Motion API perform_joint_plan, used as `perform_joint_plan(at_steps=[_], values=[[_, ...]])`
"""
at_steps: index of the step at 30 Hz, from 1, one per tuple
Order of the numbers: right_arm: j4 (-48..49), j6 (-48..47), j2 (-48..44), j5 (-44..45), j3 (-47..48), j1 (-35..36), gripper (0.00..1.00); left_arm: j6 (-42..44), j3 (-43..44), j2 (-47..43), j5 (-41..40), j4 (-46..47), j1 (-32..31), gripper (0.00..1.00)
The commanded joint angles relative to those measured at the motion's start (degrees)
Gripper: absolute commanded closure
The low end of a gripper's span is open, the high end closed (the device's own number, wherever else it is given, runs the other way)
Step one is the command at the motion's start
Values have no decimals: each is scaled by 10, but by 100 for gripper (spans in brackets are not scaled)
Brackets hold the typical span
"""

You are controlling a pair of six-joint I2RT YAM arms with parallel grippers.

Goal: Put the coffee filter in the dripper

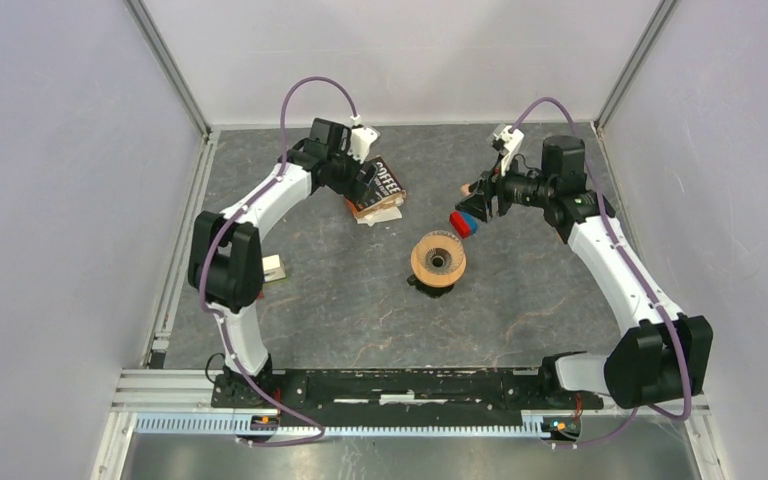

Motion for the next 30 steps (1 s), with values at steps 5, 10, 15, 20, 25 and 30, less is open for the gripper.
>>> perform_joint_plan(at_steps=[5, 10, 15, 20, 25, 30], values=[[4, -24, -51, 36, -12, -2, 33, -10, 57, 46, 52, -4, -4, 0], [8, -22, -49, 36, -20, -2, 33, 60, 4, 26, -41, 18, -57, 1], [17, -16, -48, 28, -27, -2, 32, 102, -11, 40, -121, 42, -80, 8], [21, -13, -49, 23, -31, -2, 32, 128, -1, 64, -179, 60, -85, 25], [28, -9, -49, 19, -36, -2, 32, 148, -3, 77, -191, 69, -85, 28], [29, -7, -46, 16, -37, -2, 32, 146, -4, 86, -191, 69, -85, 31]])
